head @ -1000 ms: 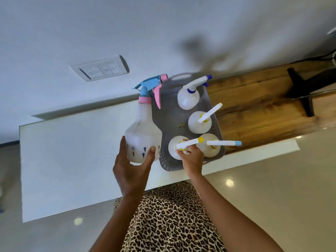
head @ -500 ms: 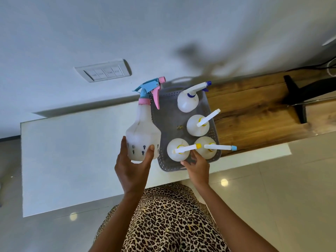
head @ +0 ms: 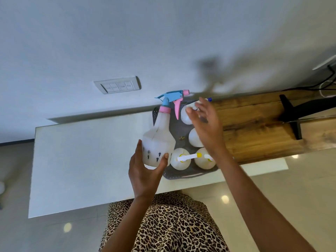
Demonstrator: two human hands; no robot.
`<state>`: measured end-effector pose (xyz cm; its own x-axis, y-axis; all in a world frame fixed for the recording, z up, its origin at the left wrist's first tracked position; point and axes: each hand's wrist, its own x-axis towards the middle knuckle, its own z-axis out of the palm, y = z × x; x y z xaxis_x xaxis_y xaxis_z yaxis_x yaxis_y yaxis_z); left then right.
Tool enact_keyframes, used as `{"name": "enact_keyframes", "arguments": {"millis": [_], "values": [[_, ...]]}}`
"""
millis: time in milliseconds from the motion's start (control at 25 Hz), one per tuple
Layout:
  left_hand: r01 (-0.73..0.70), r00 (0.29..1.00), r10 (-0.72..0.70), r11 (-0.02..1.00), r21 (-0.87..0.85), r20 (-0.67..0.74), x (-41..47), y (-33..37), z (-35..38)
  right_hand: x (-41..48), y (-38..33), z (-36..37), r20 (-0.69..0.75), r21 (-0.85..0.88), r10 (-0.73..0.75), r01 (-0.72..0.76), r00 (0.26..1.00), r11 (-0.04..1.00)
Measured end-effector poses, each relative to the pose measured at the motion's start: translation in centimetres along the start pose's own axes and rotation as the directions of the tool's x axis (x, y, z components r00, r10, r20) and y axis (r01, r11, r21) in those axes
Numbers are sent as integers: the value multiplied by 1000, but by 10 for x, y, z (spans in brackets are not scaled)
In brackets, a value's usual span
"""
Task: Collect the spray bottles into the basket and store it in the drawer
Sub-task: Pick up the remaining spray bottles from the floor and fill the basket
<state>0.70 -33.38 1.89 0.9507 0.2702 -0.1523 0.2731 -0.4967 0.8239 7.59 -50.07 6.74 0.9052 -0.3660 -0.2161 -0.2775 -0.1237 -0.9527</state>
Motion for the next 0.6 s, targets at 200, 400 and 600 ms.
{"name": "enact_keyframes", "arguments": {"millis": [200, 400, 600], "values": [[-49, 999, 48, 998, 28, 20, -3, 4, 4, 73, -46, 2, 218, -285, 138, -72, 966, 956], [-38, 995, 32, 997, 63, 97, 3, -2, 7, 85, -47, -8, 364, -446, 133, 48, 922, 894], [25, 979, -66, 979, 205, 195, 13, -10, 11, 73, -22, -4, 303, -430, 22, 116, 953, 895]]}}
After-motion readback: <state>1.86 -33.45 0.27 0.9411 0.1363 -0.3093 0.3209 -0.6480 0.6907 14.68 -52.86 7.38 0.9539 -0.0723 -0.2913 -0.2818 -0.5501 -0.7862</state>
